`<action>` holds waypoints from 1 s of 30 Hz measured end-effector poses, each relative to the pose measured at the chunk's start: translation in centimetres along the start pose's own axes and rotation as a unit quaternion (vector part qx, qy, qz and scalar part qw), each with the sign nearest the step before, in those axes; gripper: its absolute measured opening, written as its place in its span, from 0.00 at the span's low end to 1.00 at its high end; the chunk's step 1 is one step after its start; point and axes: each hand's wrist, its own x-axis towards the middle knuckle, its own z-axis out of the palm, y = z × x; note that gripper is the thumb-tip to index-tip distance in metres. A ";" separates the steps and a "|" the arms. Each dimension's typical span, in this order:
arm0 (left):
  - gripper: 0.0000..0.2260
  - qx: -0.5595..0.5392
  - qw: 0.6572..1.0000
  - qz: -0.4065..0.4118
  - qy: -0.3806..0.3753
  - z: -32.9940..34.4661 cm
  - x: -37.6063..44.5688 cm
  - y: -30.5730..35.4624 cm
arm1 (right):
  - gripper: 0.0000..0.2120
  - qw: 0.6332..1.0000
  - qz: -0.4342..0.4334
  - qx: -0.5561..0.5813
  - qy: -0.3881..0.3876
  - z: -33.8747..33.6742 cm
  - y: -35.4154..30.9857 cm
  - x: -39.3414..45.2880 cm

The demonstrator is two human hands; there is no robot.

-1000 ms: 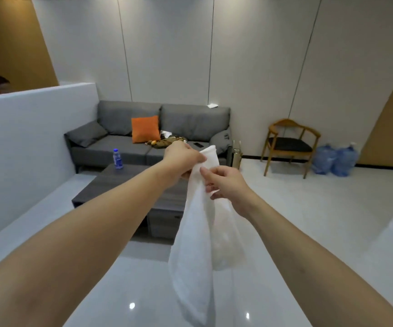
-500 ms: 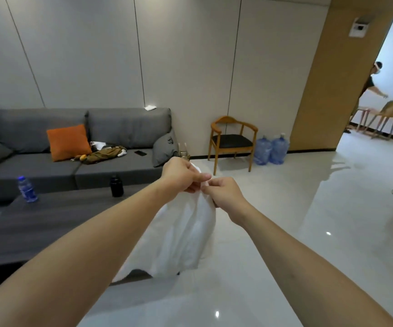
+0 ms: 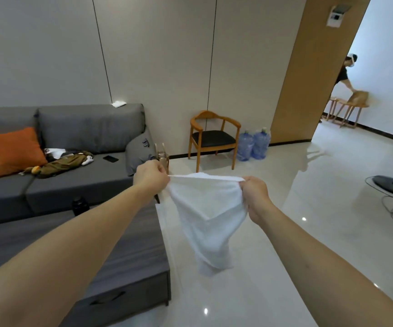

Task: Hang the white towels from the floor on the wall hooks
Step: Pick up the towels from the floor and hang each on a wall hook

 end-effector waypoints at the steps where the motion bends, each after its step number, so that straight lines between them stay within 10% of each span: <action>1: 0.05 0.043 0.999 0.023 0.008 0.7 1.2 0.1 | 0.06 1.000 -0.016 -0.011 -0.008 0.3 -0.3 1.1; 6: 0.34 -0.009 0.957 0.181 -0.226 6.5 5.0 7.0 | 0.06 0.989 -0.072 -0.027 -0.123 3.2 -2.7 7.4; 8: 0.27 0.003 0.936 0.235 -0.262 9.1 6.7 9.9 | 0.05 0.976 -0.099 -0.066 -0.181 3.7 -3.4 10.6; 15: 0.03 -0.012 0.978 0.136 -0.157 15.5 18.3 14.1 | 0.03 0.862 -0.159 -0.424 -0.226 0.2 -3.8 26.5; 19: 0.08 -0.037 0.997 0.056 -0.042 16.6 24.9 14.5 | 0.05 0.886 -0.158 -0.408 -0.154 0.4 -5.3 34.4; 22: 0.13 -0.056 0.987 0.061 -0.136 18.0 28.0 15.1 | 0.03 0.916 -0.198 -0.299 -0.180 3.7 -7.7 37.7; 25: 0.20 -0.085 0.964 0.109 -0.227 20.6 30.2 16.1 | 0.04 0.889 -0.265 -0.299 -0.224 8.7 -9.6 39.2; 30: 0.07 -0.073 0.983 0.082 -0.146 20.3 38.2 12.7 | 0.04 0.827 -0.291 -0.421 -0.233 14.2 -11.3 45.4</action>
